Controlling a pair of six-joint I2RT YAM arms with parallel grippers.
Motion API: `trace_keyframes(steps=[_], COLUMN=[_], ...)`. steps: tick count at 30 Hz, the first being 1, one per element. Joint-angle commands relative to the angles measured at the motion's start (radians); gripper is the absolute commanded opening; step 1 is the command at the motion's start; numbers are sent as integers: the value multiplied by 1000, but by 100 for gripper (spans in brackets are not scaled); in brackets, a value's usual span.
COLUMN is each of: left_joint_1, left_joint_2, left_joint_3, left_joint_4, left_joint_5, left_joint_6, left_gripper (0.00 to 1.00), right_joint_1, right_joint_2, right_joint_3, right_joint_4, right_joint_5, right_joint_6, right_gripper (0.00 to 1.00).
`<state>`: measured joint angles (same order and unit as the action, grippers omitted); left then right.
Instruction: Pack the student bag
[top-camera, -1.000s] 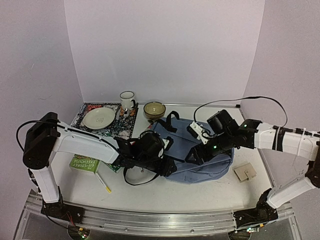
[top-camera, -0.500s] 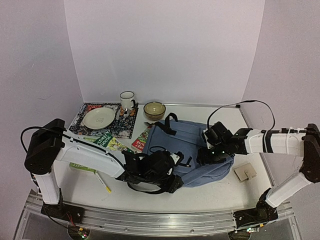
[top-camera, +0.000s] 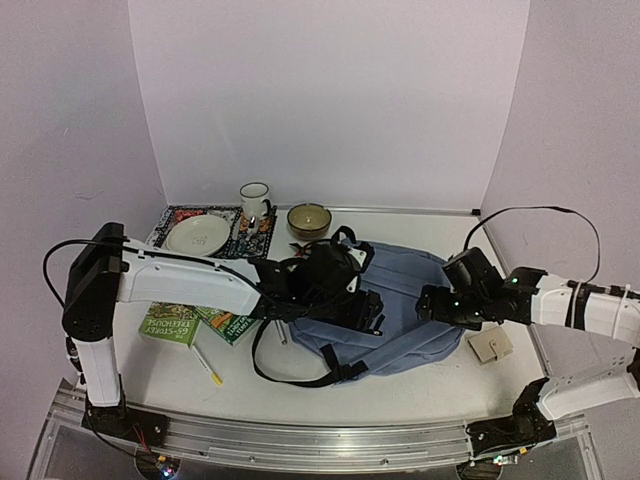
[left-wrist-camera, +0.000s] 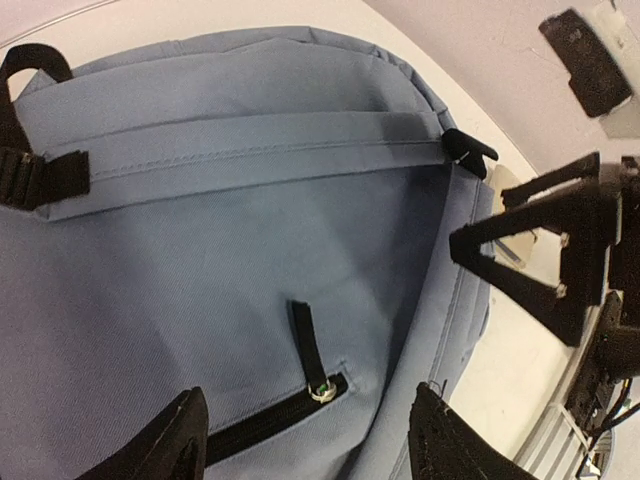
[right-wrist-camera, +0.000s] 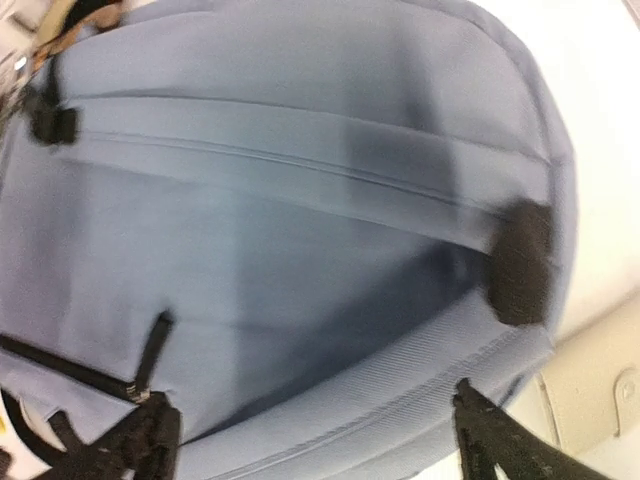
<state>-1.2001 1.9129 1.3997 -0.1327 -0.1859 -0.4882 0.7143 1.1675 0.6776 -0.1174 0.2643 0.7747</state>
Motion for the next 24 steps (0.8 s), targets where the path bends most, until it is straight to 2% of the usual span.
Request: trace_keyframes(steps=[1, 9, 17, 24], left_joint_1=[4, 10, 26, 26], left_joint_2=[103, 278, 367, 437], left_joint_3=[136, 322, 403, 475], left_joint_4=[-59, -181, -248, -277], left_joint_5=[16, 13, 15, 58], left_joint_6=[50, 83, 72, 60], left_gripper=[71, 69, 65, 56], right_joint_1=[-27, -44, -44, -44], right_joint_2=[6, 102, 157, 150], right_joint_3=[-74, -121, -142, -152], right_joint_4=[-98, 26, 145, 159], right_joint_5=[77, 40, -31, -46], right_joint_6=[128, 125, 93, 78], right_gripper=[98, 98, 78, 71])
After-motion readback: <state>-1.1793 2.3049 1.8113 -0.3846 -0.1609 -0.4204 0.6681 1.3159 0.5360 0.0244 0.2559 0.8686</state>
